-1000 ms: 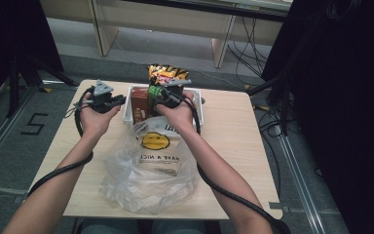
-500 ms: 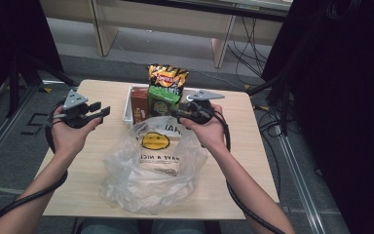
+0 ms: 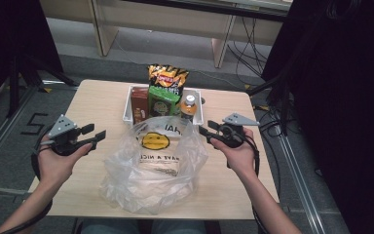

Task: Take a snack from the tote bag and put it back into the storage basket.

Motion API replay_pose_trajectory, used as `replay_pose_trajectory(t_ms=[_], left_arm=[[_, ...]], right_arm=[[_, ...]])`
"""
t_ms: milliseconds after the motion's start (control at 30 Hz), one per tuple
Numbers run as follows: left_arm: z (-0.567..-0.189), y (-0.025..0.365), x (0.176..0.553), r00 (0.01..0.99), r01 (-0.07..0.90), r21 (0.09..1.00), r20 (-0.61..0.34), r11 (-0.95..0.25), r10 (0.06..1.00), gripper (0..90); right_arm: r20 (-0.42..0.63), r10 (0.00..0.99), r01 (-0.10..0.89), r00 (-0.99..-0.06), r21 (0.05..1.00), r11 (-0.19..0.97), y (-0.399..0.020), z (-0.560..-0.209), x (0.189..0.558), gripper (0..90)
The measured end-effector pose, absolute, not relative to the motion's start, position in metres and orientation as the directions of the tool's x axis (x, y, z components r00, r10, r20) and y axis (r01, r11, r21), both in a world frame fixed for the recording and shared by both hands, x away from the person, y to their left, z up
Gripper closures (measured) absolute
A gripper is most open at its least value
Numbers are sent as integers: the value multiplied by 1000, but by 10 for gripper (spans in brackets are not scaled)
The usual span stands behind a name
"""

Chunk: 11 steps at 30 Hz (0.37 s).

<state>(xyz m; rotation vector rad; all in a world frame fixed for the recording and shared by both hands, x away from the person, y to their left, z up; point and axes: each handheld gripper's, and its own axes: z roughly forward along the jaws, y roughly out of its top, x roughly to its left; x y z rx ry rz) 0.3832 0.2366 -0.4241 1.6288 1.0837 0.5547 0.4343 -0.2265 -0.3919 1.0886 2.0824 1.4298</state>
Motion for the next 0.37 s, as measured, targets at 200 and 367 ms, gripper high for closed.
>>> replay_pose_trajectory(t_ms=[200, 367], left_arm=[[-438, 234, 366, 474, 372, 928, -185, -5, 861, 425], [-444, 232, 354, 468, 398, 917, -223, 22, 855, 414]], right_arm=[[154, 783, 400, -602, 907, 129, -246, -406, 425, 525], [159, 797, 425, -583, 895, 133, -253, -419, 421, 525]])
